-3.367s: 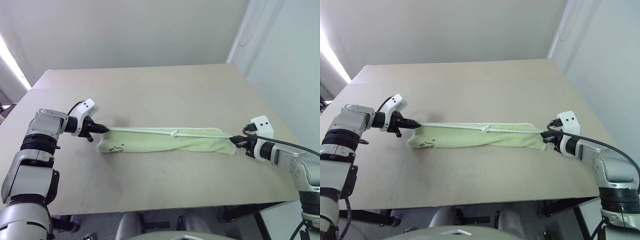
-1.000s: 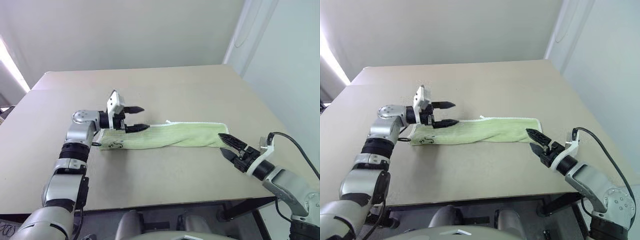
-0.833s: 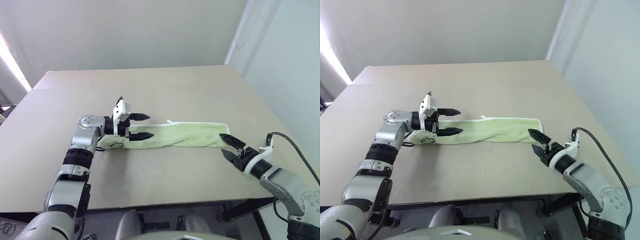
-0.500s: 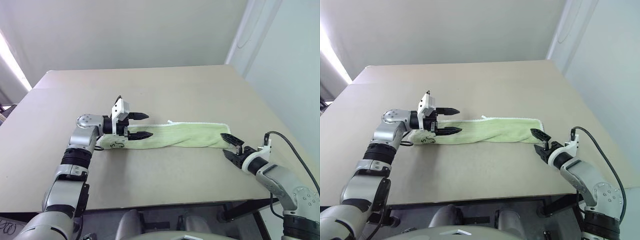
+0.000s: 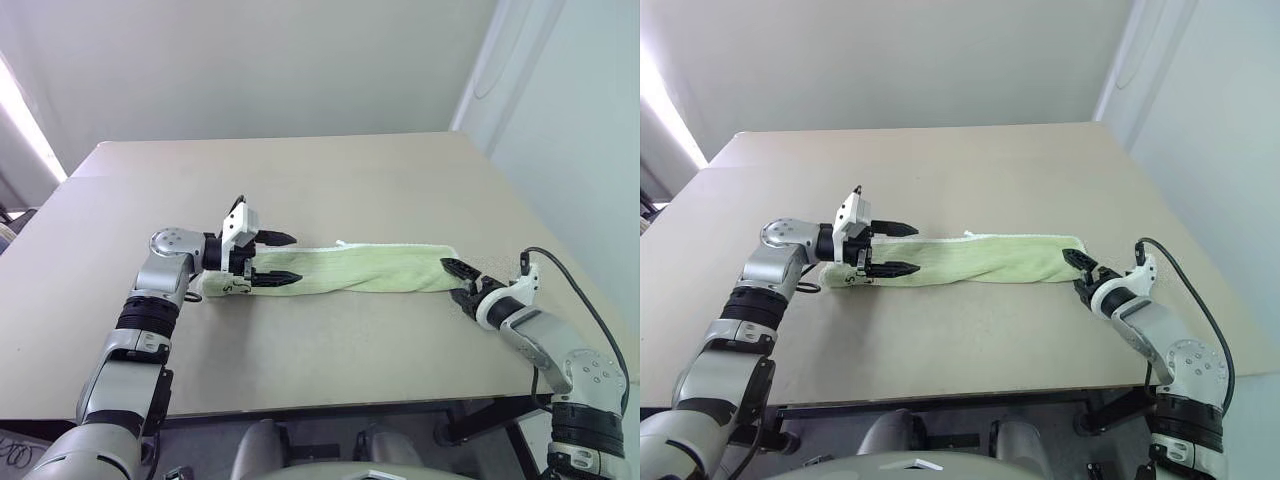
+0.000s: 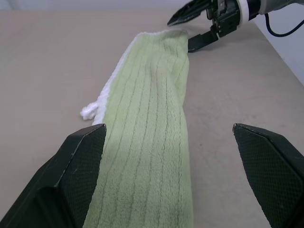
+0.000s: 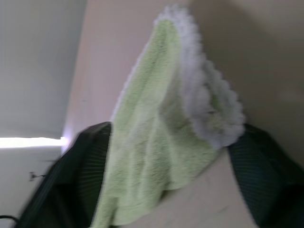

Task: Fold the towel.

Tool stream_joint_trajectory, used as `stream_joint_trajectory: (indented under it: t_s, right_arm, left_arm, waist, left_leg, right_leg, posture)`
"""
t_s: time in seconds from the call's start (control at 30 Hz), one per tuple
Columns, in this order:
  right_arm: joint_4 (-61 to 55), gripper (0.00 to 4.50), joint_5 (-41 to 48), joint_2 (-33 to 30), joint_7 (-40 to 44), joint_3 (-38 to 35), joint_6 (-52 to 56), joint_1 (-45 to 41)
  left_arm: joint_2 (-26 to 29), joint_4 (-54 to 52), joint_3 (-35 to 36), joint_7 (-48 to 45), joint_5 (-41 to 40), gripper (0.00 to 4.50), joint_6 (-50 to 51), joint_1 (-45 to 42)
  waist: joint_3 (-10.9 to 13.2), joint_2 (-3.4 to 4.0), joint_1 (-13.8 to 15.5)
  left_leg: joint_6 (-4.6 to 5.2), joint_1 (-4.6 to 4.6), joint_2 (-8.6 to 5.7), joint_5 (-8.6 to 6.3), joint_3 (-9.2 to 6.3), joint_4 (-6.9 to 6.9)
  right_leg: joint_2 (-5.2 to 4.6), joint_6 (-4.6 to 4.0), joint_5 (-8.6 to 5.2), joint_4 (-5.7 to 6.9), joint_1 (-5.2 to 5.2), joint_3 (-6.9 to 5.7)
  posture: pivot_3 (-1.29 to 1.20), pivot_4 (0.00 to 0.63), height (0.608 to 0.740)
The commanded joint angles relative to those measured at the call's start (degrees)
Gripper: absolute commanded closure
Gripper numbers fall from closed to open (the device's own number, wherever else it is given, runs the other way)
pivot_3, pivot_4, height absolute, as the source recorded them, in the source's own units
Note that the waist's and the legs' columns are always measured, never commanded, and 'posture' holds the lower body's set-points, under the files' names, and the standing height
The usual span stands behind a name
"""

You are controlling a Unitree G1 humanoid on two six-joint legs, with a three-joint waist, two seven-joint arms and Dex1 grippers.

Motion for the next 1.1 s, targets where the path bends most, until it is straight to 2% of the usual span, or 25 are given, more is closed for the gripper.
stream_joint_trajectory:
  t_s: [0.03,0.23,0.27,0.6,0.67,0.83,1.1]
  right_arm:
    - [-0.32,1.99,-3.55,-0.10,0.19,-1.93,-1.62,-0.12]
    - [-0.97,4.23,-5.09,-1.72,1.08,-5.52,-1.93,-0.24]
    - [-0.82,4.49,-5.20,-2.54,1.27,-6.15,-1.63,-0.31]
    - [1.80,4.49,-6.49,-13.23,2.38,-10.31,3.21,-4.89]
    - [0.90,4.49,-7.36,-14.83,3.30,-8.88,5.32,-6.00]
    - [-9.70,4.49,-1.03,-14.75,5.18,-2.96,11.59,-10.15]
    - [-17.62,4.49,6.34,-9.89,2.04,10.98,13.93,-13.67]
  left_arm:
    - [0.66,0.93,-0.15,0.11,0.36,0.00,-1.87,-0.86]
    - [0.94,3.39,0.21,0.31,0.78,0.00,-3.15,-1.92]
    - [1.06,3.86,0.31,0.37,0.82,0.00,-3.23,-2.23]
    - [2.15,9.09,0.98,1.64,1.86,0.00,-5.69,-5.40]
    - [2.18,9.57,0.94,1.79,1.97,0.00,-6.09,-5.63]
    - [2.31,10.18,0.95,2.52,2.16,0.00,-6.68,-6.13]
    - [2.28,10.18,0.62,3.34,2.43,0.00,-6.78,-6.62]
  waist:
    - [0.00,0.01,0.08]
    - [0.01,0.01,0.06]
    - [0.01,0.01,0.16]
    - [0.05,0.08,-0.17]
    - [0.05,0.08,-0.13]
    - [0.07,0.11,-0.32]
    - [0.08,0.07,0.14]
  left_leg:
    - [0.00,-0.01,0.00,0.00,0.00,0.00]
    - [0.02,-0.20,0.00,0.01,0.10,-0.04]
    - [0.02,-0.20,0.00,0.01,0.11,-0.04]
    - [0.02,-0.21,-0.01,0.01,0.19,-0.15]
    - [0.02,-0.20,-0.01,0.01,0.22,-0.18]
    - [0.02,-0.21,0.02,0.01,0.32,-0.25]
    - [0.03,-0.26,0.04,0.01,0.38,-0.26]
  right_leg:
    - [0.00,0.00,0.00,-0.01,-0.01,0.00]
    - [0.02,0.08,0.02,-0.02,-0.01,0.11]
    - [0.02,0.09,0.01,-0.05,-0.02,0.11]
    - [0.02,0.07,0.00,-0.22,-0.05,0.17]
    - [0.03,0.08,0.00,-0.21,-0.07,0.22]
    - [0.08,0.12,0.02,-0.22,-0.19,0.37]
    - [0.07,0.12,0.02,-0.36,-0.17,0.40]
  posture:
    - [0.00,0.000,0.683]
    - [0.00,0.000,0.683]
    - [0.00,0.000,0.683]
    - [0.00,0.000,0.683]
    - [0.00,0.000,0.683]
    - [0.00,0.000,0.683]
    - [0.00,0.000,0.683]
